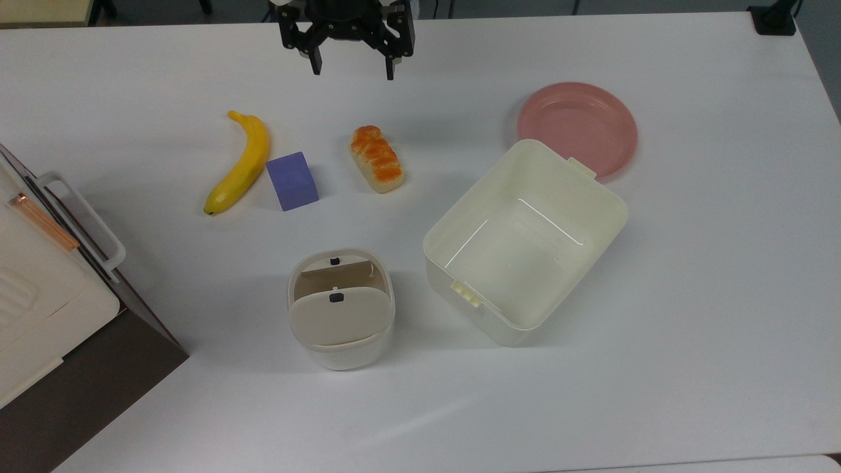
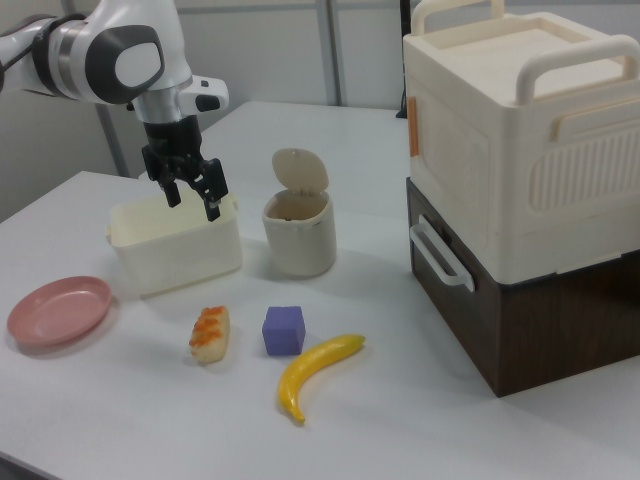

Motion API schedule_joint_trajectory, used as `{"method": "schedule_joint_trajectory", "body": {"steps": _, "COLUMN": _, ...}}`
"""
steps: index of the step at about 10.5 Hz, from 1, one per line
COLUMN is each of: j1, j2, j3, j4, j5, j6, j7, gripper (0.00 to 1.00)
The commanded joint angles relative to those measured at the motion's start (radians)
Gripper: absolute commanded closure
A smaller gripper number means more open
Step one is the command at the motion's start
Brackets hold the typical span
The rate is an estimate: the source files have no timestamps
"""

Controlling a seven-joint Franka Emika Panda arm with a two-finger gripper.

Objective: Close the trash can
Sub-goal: 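Move the gripper from rest toward the cream trash can, then lower the gripper onto the raised flip lid of the trash can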

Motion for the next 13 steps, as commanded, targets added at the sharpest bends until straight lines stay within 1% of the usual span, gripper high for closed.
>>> {"method": "schedule_joint_trajectory", "body": {"steps": 1, "j1": 0.003, "j2": -0.011, "j3": -0.004, "j4": -0.014, "j5": 0.024, "j6": -0.009, "j7": -0.009, "gripper": 0.37}}
{"method": "schedule_joint_trajectory", "body": {"steps": 2, "j1": 0.002, "j2": -0.010, "j3": -0.004, "j4": -0.014, "j5": 0.026, "j6": -0.006, "j7": -0.029, "gripper": 0.73}}
{"method": "schedule_joint_trajectory", "body": {"steps": 3, "j1": 0.003, "j2": -0.007, "j3": -0.004, "j4": -0.014, "j5": 0.027, "j6": 0.023, "j7": -0.049, "gripper": 0.99}}
{"method": "schedule_joint_trajectory", "body": {"steps": 5, "j1": -0.005, "j2": 0.009, "j3": -0.004, "j4": -0.014, "j5": 0.046, "j6": 0.138, "j7": -0.052, "gripper": 1.00}}
{"method": "schedule_joint_trajectory", "body": {"steps": 6, "j1": -0.017, "j2": 0.024, "j3": -0.004, "j4": -0.012, "j5": 0.065, "j6": 0.210, "j7": -0.064, "gripper": 1.00}}
{"method": "schedule_joint_trajectory", "body": {"steps": 7, "j1": -0.018, "j2": 0.053, "j3": -0.004, "j4": 0.000, "j5": 0.066, "j6": 0.306, "j7": -0.084, "gripper": 1.00}}
{"method": "schedule_joint_trajectory", "body": {"steps": 10, "j1": -0.031, "j2": 0.191, "j3": -0.004, "j4": 0.159, "j5": 0.058, "j6": 0.524, "j7": -0.077, "gripper": 1.00}}
{"method": "schedule_joint_trajectory", "body": {"steps": 12, "j1": -0.029, "j2": 0.283, "j3": -0.004, "j4": 0.223, "j5": 0.053, "j6": 0.709, "j7": -0.061, "gripper": 1.00}}
{"method": "schedule_joint_trajectory", "body": {"steps": 13, "j1": -0.025, "j2": 0.336, "j3": -0.006, "j4": 0.265, "j5": 0.050, "j6": 0.786, "j7": -0.025, "gripper": 1.00}}
